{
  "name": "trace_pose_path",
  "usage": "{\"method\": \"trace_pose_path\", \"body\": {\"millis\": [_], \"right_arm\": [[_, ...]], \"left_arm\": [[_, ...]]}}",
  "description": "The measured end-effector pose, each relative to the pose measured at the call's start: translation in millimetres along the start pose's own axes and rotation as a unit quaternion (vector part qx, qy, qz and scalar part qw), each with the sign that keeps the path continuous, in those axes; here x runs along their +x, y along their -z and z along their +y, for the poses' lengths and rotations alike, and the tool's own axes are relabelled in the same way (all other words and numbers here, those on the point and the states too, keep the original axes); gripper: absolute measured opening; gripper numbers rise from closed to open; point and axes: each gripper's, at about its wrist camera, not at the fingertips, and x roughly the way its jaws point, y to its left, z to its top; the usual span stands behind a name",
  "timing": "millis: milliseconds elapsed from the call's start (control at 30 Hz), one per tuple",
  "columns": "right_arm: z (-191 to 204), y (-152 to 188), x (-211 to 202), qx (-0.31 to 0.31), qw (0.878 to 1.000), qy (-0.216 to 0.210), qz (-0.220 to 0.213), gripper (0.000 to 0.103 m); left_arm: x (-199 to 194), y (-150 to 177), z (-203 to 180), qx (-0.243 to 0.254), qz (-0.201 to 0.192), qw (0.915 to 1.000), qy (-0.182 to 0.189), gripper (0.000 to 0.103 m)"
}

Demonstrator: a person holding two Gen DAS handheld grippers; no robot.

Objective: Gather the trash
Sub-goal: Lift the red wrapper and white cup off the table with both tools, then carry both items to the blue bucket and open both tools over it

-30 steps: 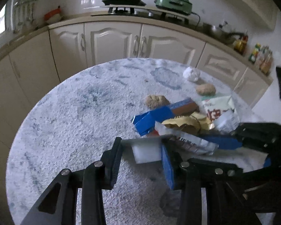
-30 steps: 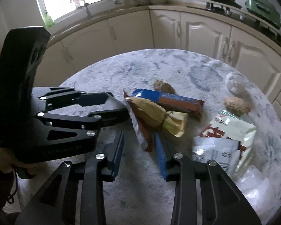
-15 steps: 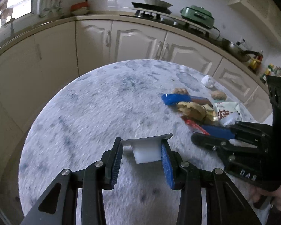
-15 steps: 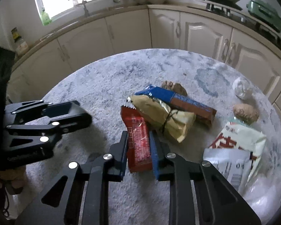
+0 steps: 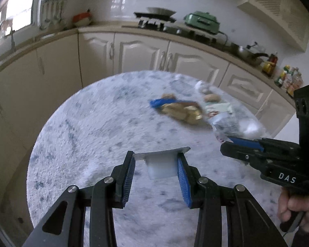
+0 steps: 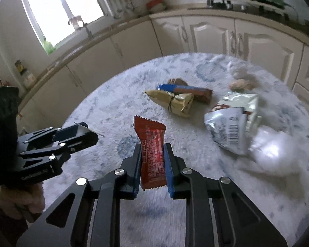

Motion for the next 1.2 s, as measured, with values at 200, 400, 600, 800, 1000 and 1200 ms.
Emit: {"method": "trace_pose_path", "body": {"millis": [200, 400, 600, 800, 1000, 1200], "right_arm": [[-5, 5, -59, 0.012, 0.998, 0.01, -0.052, 0.02], [-24, 10, -120, 0.029, 0.993, 0.027, -0.107, 0.02], [-48, 21, -180, 0.05, 0.984, 0.06, -0.158, 0.02], [-82, 38, -231, 0.081, 0.973, 0.099, -0.194, 0.02], [-119, 62, -276, 0.117, 0.958, 0.138, -0.223, 0.02], [-168, 92, -315, 0.164, 0.939, 0.185, -0.24, 0.02]], "left_arm": [[-39, -7, -38, 0.026, -0.035, 0.999, 0.01, 0.036], [-69, -15, -79, 0.055, -0.058, 0.9965, 0.024, 0.036], [-89, -25, -124, 0.089, -0.084, 0.9914, 0.046, 0.036], [-94, -32, -171, 0.119, -0.1, 0.9849, 0.076, 0.036], [-84, -37, -217, 0.152, -0.104, 0.9766, 0.111, 0.036], [-47, -51, -281, 0.191, -0.093, 0.9634, 0.164, 0.036]]}}
